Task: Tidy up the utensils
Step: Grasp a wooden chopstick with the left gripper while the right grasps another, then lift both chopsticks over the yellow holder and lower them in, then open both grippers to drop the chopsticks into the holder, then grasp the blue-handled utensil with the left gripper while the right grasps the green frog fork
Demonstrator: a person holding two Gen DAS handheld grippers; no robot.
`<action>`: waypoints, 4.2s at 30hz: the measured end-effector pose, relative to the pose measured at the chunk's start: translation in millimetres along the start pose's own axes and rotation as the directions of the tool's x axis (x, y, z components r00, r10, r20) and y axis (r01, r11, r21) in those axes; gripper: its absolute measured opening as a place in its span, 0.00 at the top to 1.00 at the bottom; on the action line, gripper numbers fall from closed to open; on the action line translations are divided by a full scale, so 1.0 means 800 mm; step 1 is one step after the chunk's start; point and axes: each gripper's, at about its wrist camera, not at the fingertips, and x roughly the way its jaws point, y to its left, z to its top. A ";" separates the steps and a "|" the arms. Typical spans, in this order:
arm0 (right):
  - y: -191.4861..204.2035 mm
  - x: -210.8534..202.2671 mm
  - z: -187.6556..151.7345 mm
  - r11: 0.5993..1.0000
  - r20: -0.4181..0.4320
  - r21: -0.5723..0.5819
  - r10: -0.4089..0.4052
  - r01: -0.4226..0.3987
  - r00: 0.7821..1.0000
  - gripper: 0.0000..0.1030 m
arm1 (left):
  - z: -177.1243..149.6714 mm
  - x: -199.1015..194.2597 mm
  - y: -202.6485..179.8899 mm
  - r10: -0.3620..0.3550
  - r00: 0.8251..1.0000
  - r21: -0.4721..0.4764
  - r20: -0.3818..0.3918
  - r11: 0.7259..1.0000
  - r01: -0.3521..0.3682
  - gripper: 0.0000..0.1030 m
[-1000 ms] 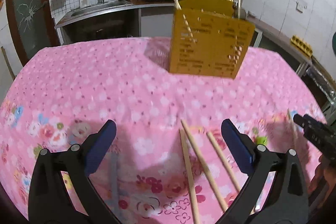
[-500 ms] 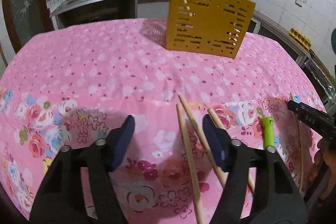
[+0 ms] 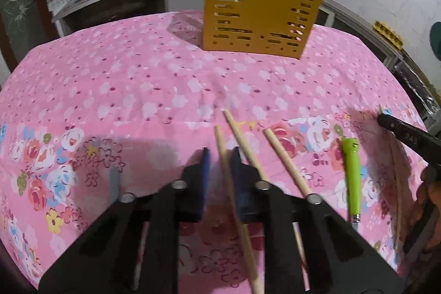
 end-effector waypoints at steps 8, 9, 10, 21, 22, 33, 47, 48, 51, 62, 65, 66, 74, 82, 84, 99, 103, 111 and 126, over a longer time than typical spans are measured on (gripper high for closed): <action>0.013 0.004 0.005 0.998 -0.024 -0.047 -0.048 0.047 0.999 0.88 | 0.013 0.011 -0.007 0.027 0.999 0.043 -0.036 0.999 -0.025 0.89; 0.015 0.005 0.008 0.997 -0.035 -0.050 -0.055 0.053 0.998 0.87 | 0.015 0.012 -0.007 0.025 0.999 0.044 -0.041 0.999 -0.024 0.90; 0.016 0.006 0.011 0.997 -0.048 -0.053 -0.060 0.057 0.997 0.87 | 0.017 0.014 -0.008 0.027 0.999 0.046 -0.045 0.999 -0.025 0.90; -0.001 0.005 0.024 0.999 -0.069 0.049 0.026 -0.023 0.997 0.94 | 0.024 0.014 -0.008 0.026 0.998 0.035 -0.058 0.999 -0.024 0.96; -0.002 -0.001 0.025 0.998 -0.053 0.054 0.032 -0.030 0.998 0.94 | 0.024 0.013 -0.006 0.020 0.998 0.030 -0.055 0.999 -0.018 0.96; -0.001 -0.067 0.043 0.987 0.109 0.066 0.141 -0.149 0.984 0.94 | 0.049 -0.056 0.013 -0.067 0.992 -0.043 0.107 0.997 0.072 0.96; 0.022 -0.137 0.057 0.957 0.363 -0.042 0.282 -0.287 0.888 0.94 | 0.083 -0.126 0.024 -0.093 0.932 -0.041 0.350 0.993 0.115 0.96; 0.025 -0.137 0.060 0.953 0.369 -0.046 0.294 -0.299 0.882 0.94 | 0.086 -0.129 0.024 -0.095 0.926 -0.036 0.366 0.993 0.116 0.96; 0.033 -0.144 0.070 0.954 0.397 -0.070 0.296 -0.293 0.869 0.94 | 0.101 -0.141 0.022 -0.089 0.909 -0.016 0.408 0.994 0.105 0.96; 0.077 -0.185 0.152 0.920 0.653 -0.196 0.381 -0.340 0.654 0.94 | 0.189 -0.192 0.001 -0.070 0.804 0.044 0.591 0.998 0.054 0.96; 0.087 -0.189 0.181 0.906 0.699 -0.198 0.398 -0.374 0.594 0.94 | 0.221 -0.204 -0.006 -0.076 0.771 0.055 0.633 0.997 0.053 0.96; 0.092 -0.191 0.192 0.904 0.718 -0.201 0.398 -0.377 0.572 0.94 | 0.235 -0.209 -0.008 -0.077 0.754 0.059 0.652 0.997 0.050 0.96; 0.130 -0.165 0.246 0.912 0.781 -0.196 0.368 -0.361 0.505 0.94 | 0.289 -0.198 -0.017 -0.058 0.686 0.062 0.725 0.998 0.018 0.96; 0.143 -0.135 0.264 0.932 0.823 -0.142 0.298 -0.333 0.484 0.94 | 0.298 -0.130 -0.018 -0.046 0.713 0.061 0.699 0.998 0.005 0.96; 0.145 -0.136 0.265 0.937 0.835 -0.136 0.284 -0.322 0.471 0.94 | 0.294 -0.114 -0.014 -0.045 0.729 0.060 0.683 0.998 0.006 0.96; 0.157 -0.085 0.182 0.932 0.702 -0.257 0.361 -0.255 0.614 0.94 | 0.252 -0.025 0.012 -0.029 0.845 0.009 0.533 1.000 0.028 0.96; 0.146 -0.077 0.167 0.936 0.635 -0.244 0.352 -0.254 0.688 0.94 | 0.244 -0.016 0.019 -0.019 0.877 -0.022 0.481 0.999 0.033 0.81; 0.124 -0.102 0.152 0.948 0.509 -0.198 0.318 -0.251 0.800 0.50 | 0.223 -0.053 0.038 -0.010 0.908 -0.058 0.419 0.998 0.038 0.36; 0.105 -0.101 0.007 0.980 0.137 -0.164 0.138 -0.115 0.981 0.42 | 0.067 -0.075 0.106 0.086 0.991 -0.111 0.106 0.991 -0.074 0.14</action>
